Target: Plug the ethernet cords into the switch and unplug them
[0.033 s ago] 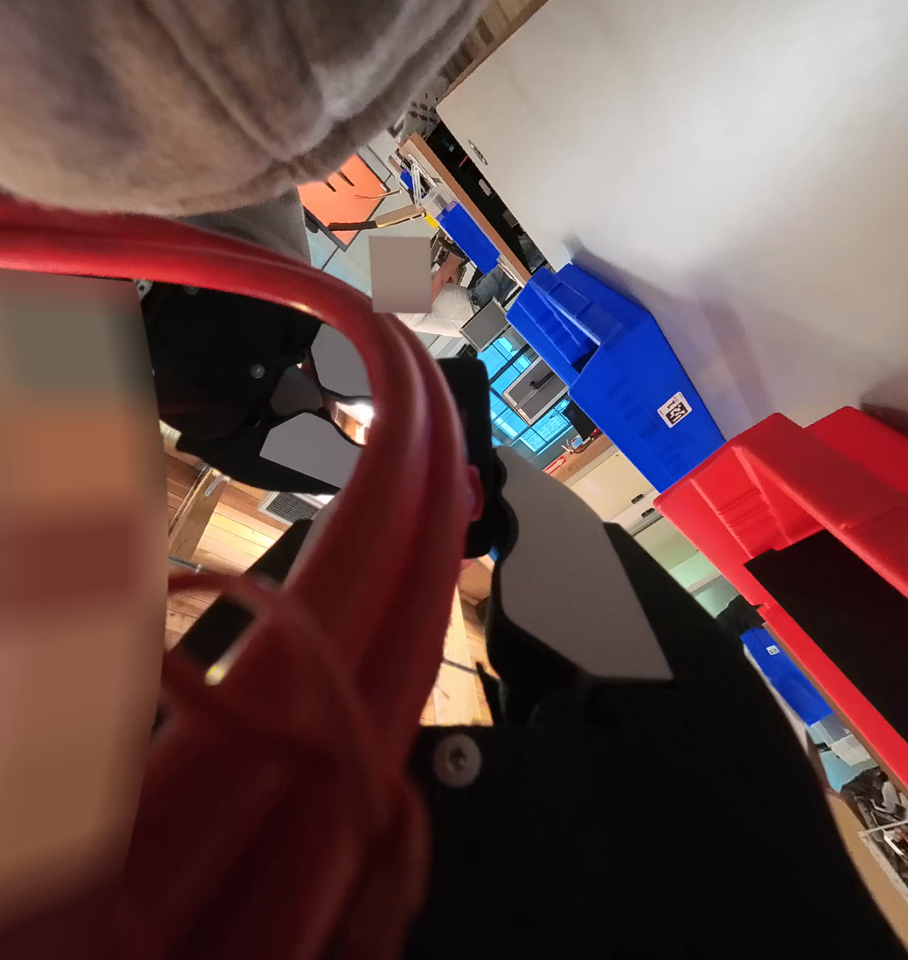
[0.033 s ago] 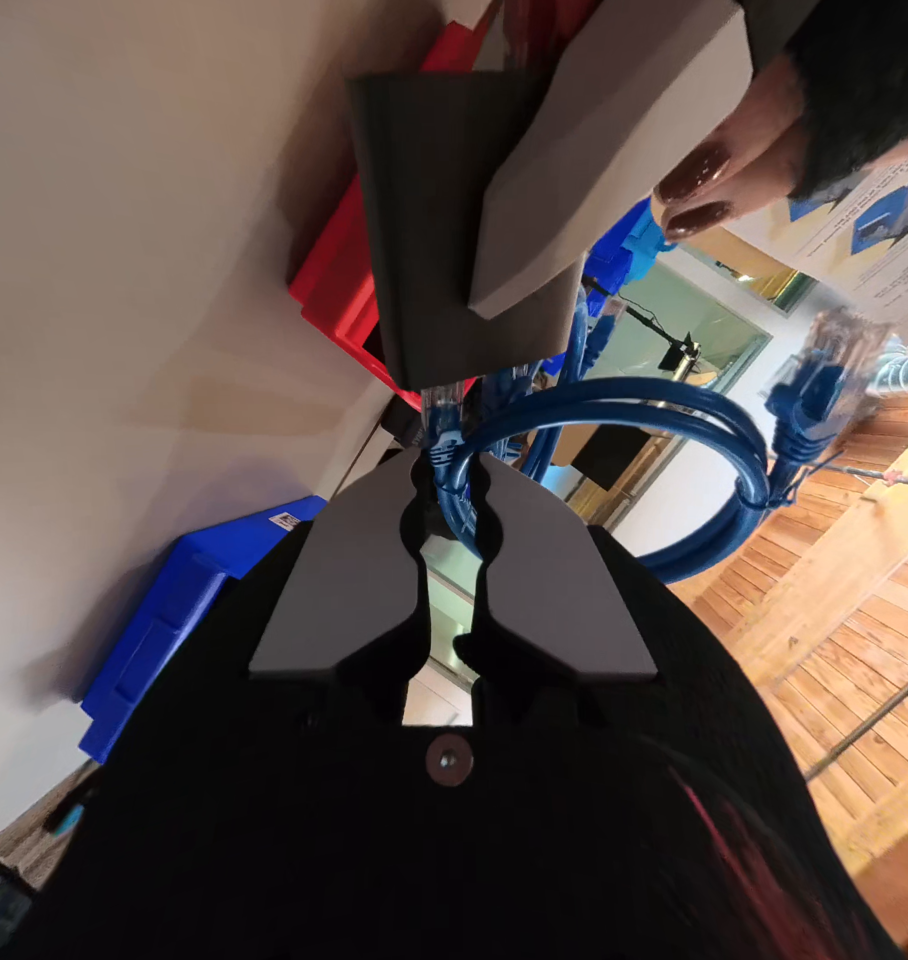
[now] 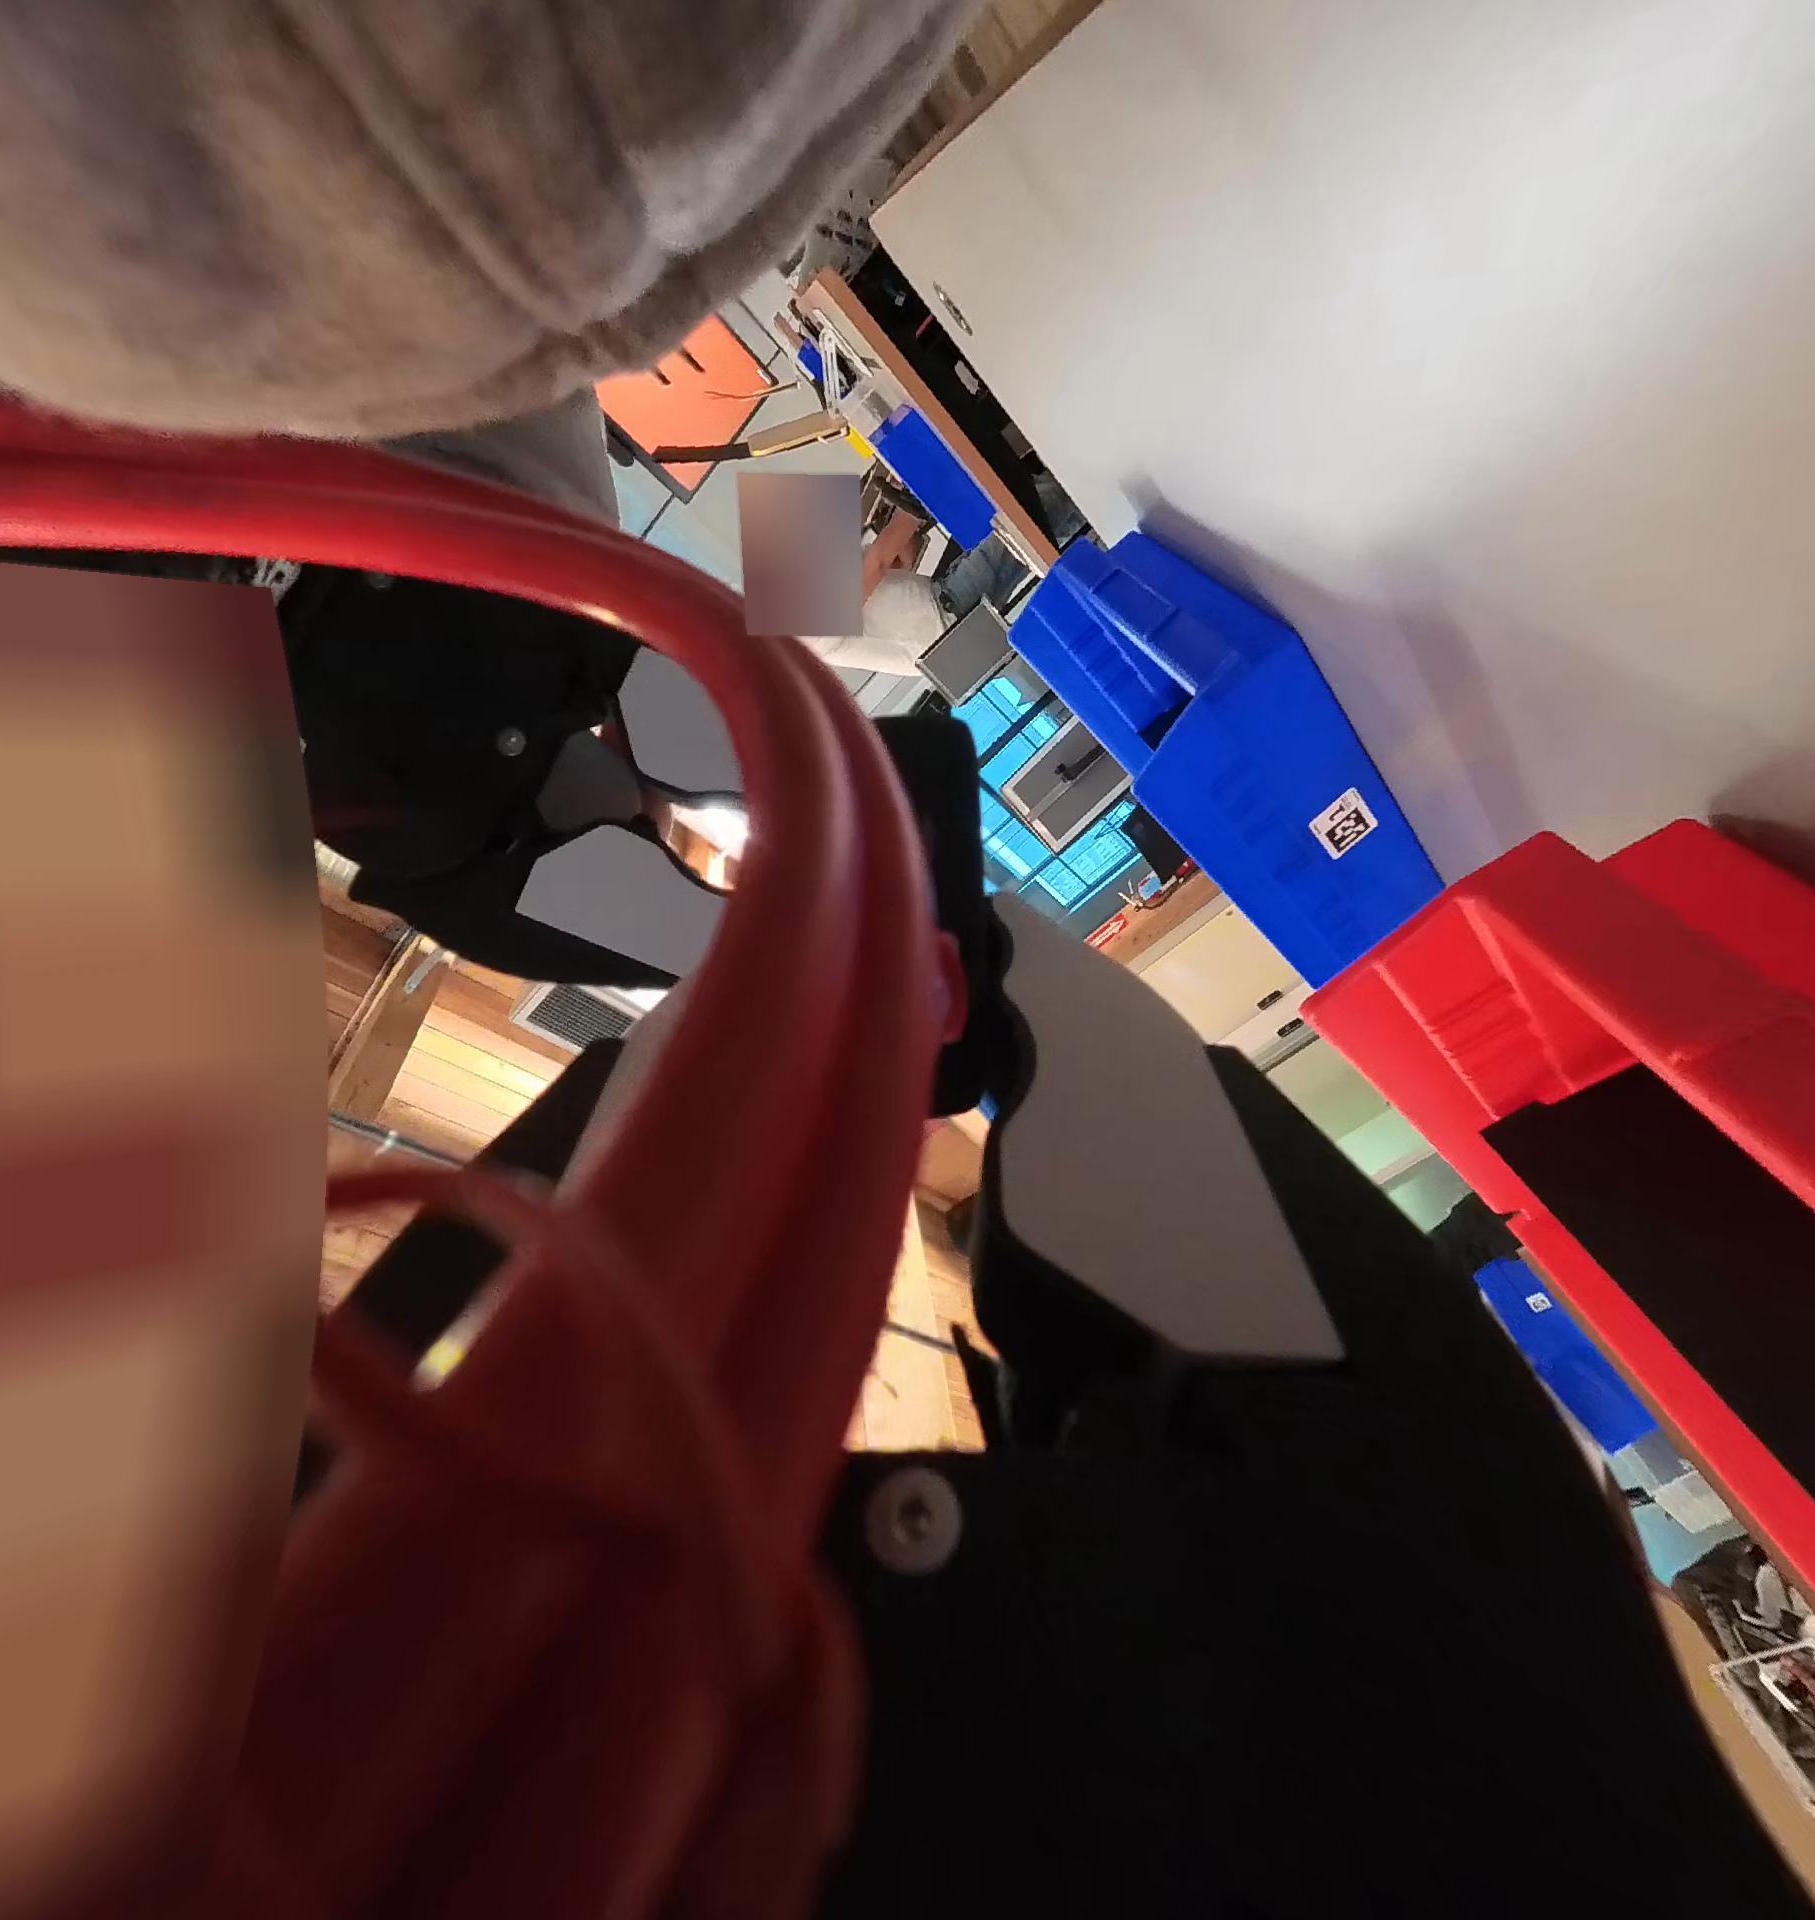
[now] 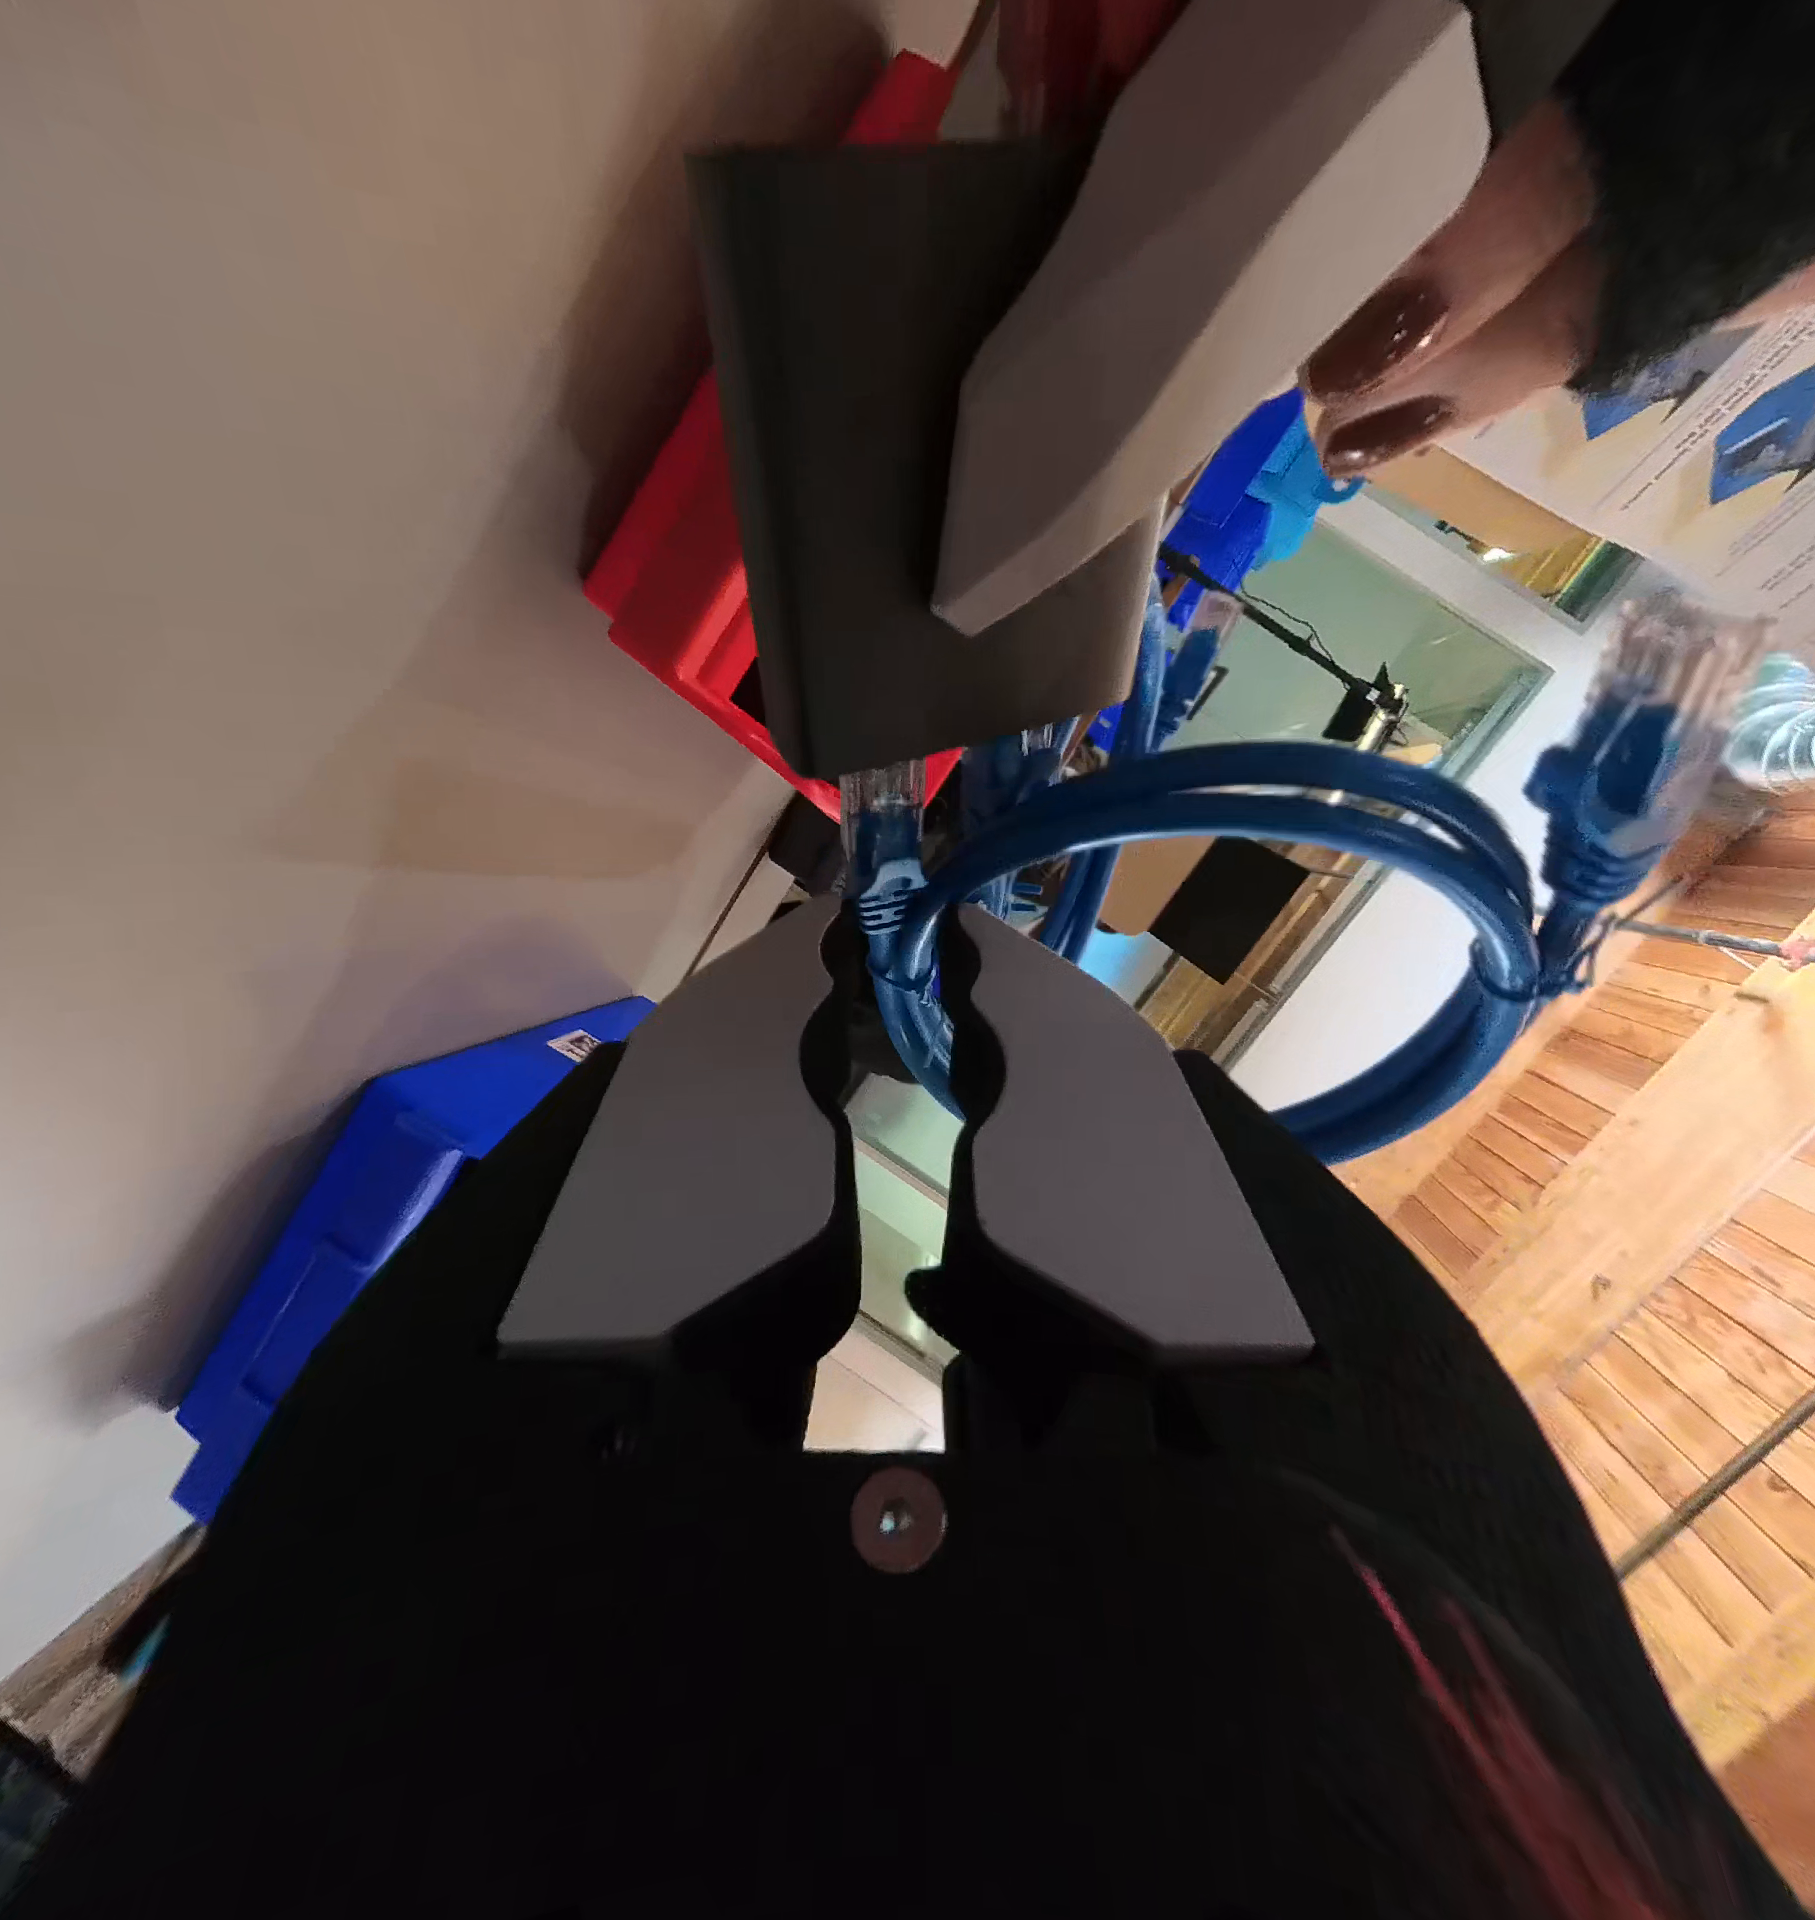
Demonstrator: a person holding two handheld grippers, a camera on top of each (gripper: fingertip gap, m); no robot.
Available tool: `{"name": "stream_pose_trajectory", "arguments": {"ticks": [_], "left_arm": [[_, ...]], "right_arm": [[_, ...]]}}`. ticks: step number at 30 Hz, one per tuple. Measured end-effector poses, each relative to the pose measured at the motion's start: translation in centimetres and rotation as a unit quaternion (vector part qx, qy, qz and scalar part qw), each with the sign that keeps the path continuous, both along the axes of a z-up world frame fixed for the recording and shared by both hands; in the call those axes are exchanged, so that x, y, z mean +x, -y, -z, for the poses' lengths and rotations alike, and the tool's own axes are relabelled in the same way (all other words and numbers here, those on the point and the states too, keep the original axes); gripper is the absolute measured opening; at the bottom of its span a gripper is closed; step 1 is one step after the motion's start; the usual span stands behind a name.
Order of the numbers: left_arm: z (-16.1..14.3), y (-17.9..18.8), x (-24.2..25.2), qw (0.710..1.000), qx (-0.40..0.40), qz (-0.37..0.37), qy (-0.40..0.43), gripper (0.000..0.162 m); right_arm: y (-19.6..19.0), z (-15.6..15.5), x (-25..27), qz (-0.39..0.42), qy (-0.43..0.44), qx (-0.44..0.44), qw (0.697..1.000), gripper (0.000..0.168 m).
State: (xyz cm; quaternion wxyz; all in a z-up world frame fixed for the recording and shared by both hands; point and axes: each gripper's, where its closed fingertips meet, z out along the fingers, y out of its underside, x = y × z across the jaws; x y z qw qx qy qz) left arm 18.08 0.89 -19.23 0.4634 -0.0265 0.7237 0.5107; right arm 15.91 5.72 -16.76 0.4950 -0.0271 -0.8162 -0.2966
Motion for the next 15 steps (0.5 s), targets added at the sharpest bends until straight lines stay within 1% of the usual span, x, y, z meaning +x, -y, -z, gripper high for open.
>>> {"name": "stream_pose_trajectory", "arguments": {"ticks": [3,7,10,15], "left_arm": [[0.2,0.0,0.1,1.000,-0.005,0.001,0.002,0.021],[0.7,0.3,0.4,1.000,-0.013,0.010,0.000,0.021],[0.7,0.3,0.5,1.000,-0.013,0.011,0.001,0.021],[0.7,0.2,0.5,1.000,-0.014,0.010,-0.001,0.021]], "right_arm": [[0.2,0.1,0.3,-0.003,0.002,-0.019,1.000,0.013],[0.4,0.8,0.9,-0.006,0.024,-0.069,0.997,0.013],[0.3,1.3,1.2,0.008,0.027,-0.114,0.993,0.013],[-0.3,1.1,0.7,0.031,-0.013,-0.089,0.995,0.012]]}}
